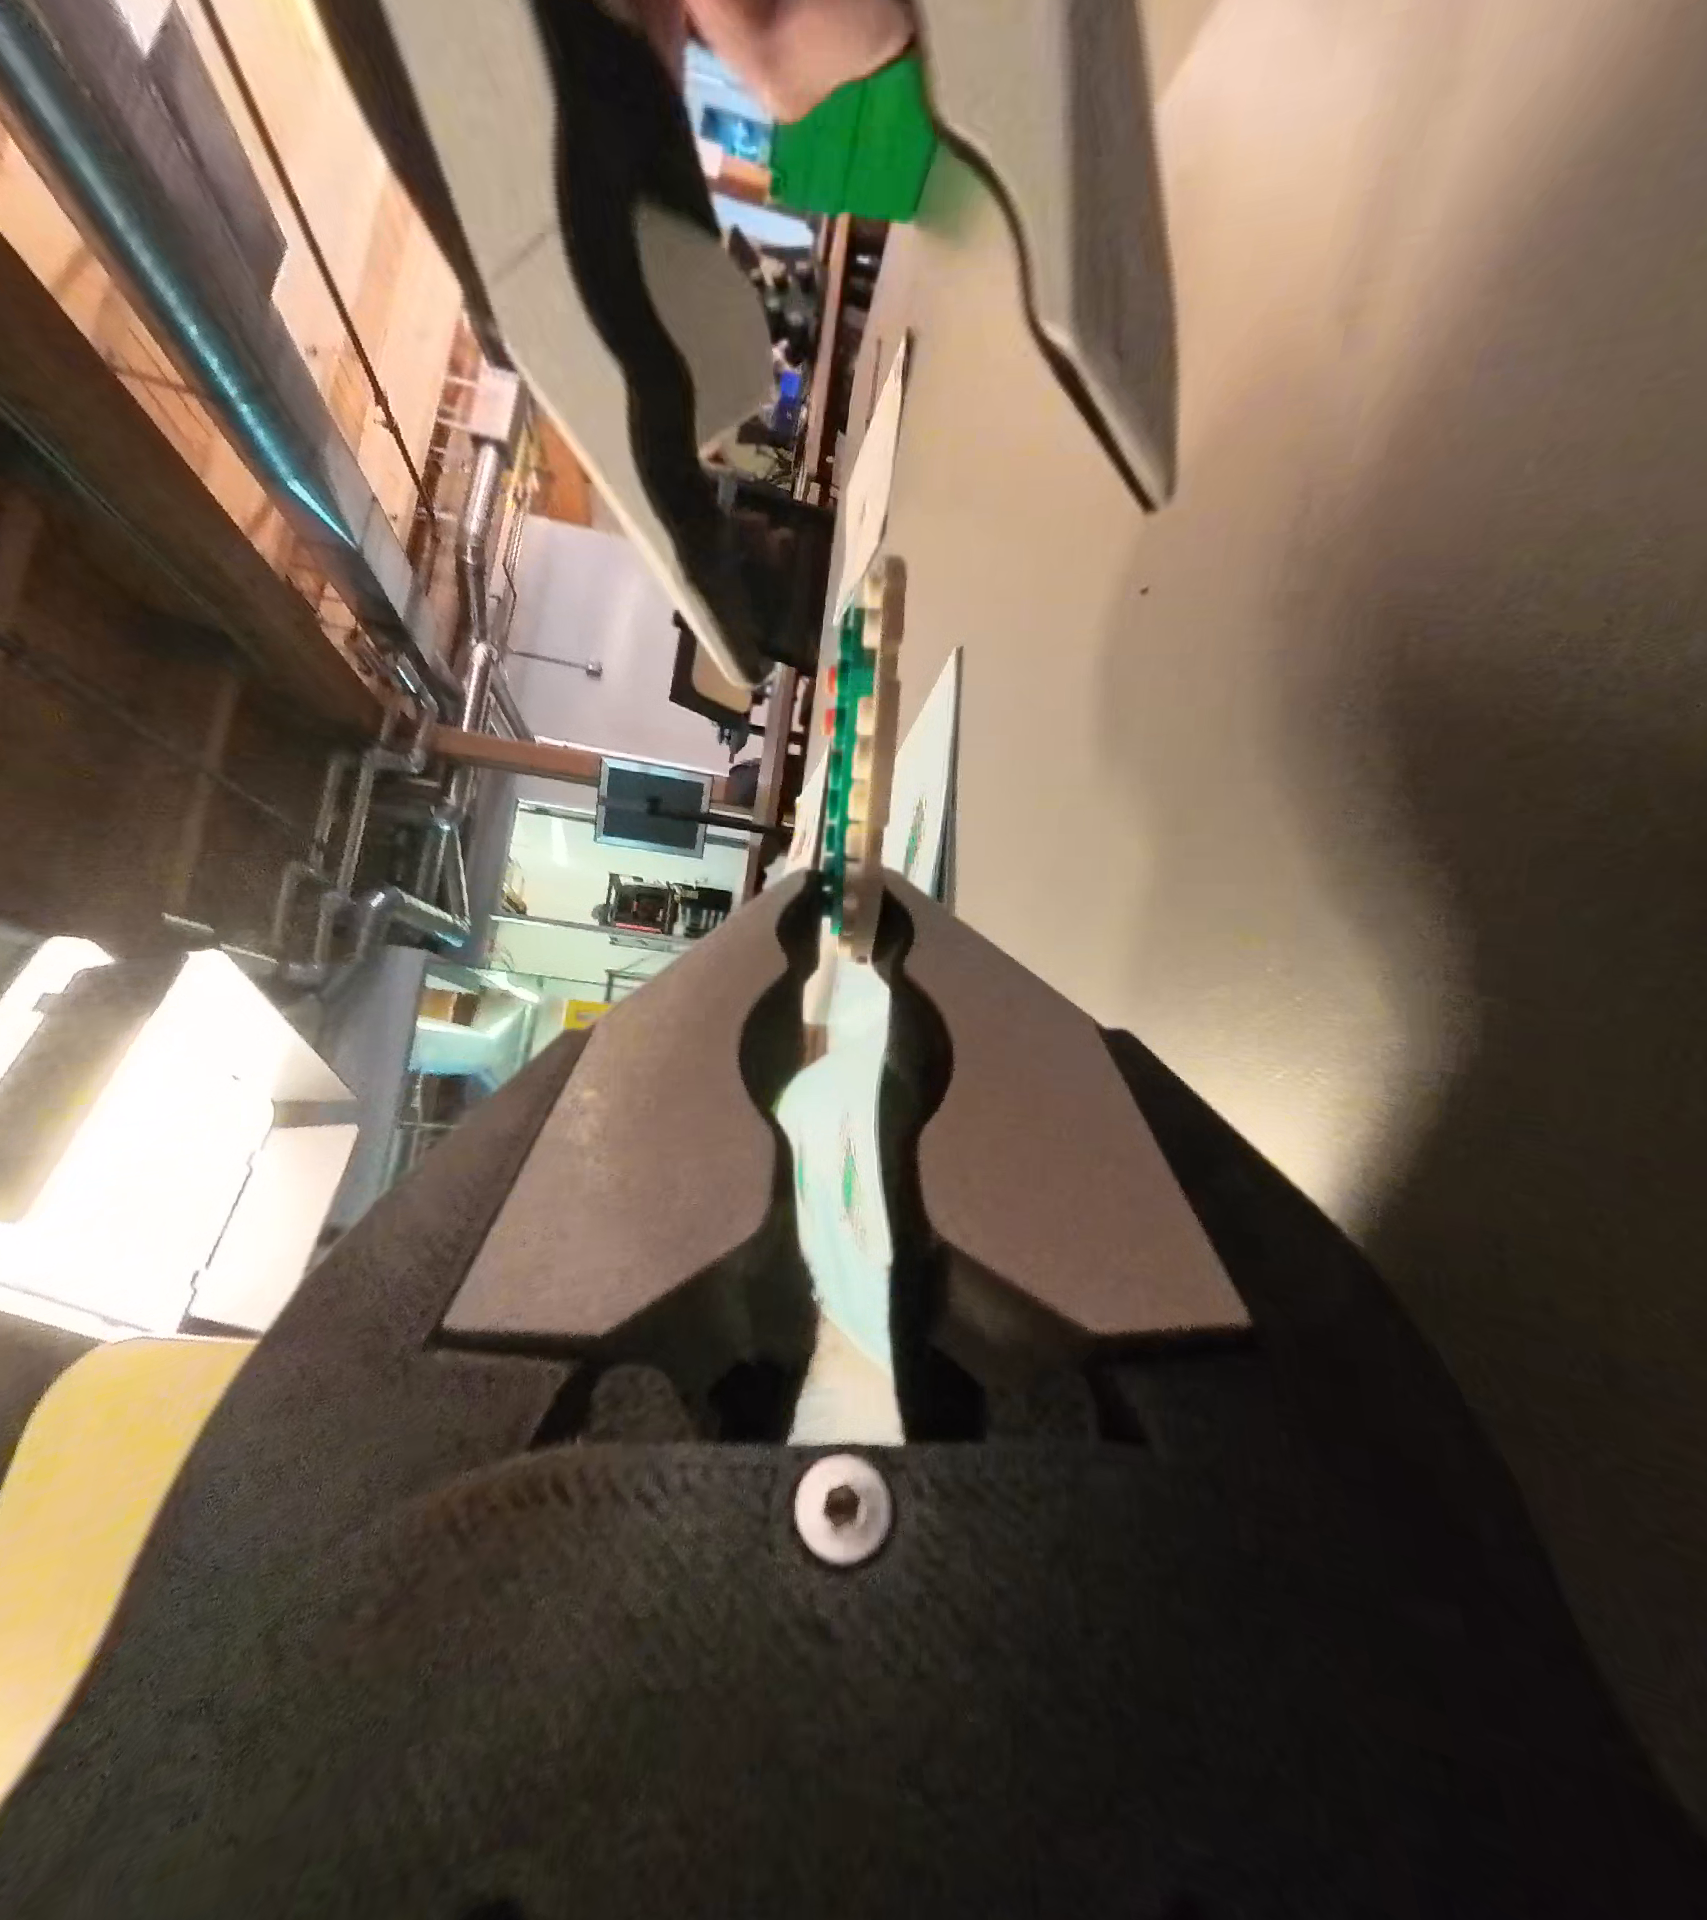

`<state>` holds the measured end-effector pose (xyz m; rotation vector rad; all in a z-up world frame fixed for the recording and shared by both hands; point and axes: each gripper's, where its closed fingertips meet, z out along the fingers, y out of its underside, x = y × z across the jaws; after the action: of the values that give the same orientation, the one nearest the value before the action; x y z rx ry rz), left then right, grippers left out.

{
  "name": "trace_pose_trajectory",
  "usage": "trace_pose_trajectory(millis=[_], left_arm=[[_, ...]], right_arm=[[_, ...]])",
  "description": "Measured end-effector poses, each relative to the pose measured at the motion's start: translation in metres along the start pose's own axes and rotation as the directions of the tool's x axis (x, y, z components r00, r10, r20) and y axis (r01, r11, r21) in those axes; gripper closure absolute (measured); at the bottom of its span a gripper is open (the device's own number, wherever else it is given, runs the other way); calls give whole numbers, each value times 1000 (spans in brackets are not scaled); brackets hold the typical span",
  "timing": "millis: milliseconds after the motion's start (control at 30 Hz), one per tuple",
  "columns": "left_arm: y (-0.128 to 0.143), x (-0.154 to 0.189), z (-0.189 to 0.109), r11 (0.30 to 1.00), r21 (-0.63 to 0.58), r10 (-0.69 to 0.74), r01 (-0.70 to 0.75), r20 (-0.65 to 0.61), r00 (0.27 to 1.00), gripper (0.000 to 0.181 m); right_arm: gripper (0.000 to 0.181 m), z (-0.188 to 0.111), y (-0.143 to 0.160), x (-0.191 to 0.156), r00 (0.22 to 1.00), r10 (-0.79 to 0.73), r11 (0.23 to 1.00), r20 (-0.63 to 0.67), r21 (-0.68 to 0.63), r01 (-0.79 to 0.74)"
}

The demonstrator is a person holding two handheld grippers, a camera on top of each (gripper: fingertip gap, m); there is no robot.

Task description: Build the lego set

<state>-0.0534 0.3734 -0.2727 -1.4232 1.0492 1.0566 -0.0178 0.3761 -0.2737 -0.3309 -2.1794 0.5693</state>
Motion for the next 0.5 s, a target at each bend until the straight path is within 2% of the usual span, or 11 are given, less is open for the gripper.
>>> trace_pose_trajectory(millis=[100,167,300,500], left_arm=[[2,0,0,1000,-8,-20,20,-3,1000,174],[1,0,1,1000,-9,-23,23,-8,1000,174],[1,1,0,1000,-10,-18,18,-11,1000,175],[0,3,-1,1000,-10,-20,19,-20,1000,175]], right_arm=[[113,5,1,5,981,-115,993,-154,-54,108],[122,9,-1,5,965,-169,985,-199,-73,157],[129,16,-1,2,953,-212,976,-215,-105,193],[133,22,-2,-2,959,-176,984,-223,-80,162]])
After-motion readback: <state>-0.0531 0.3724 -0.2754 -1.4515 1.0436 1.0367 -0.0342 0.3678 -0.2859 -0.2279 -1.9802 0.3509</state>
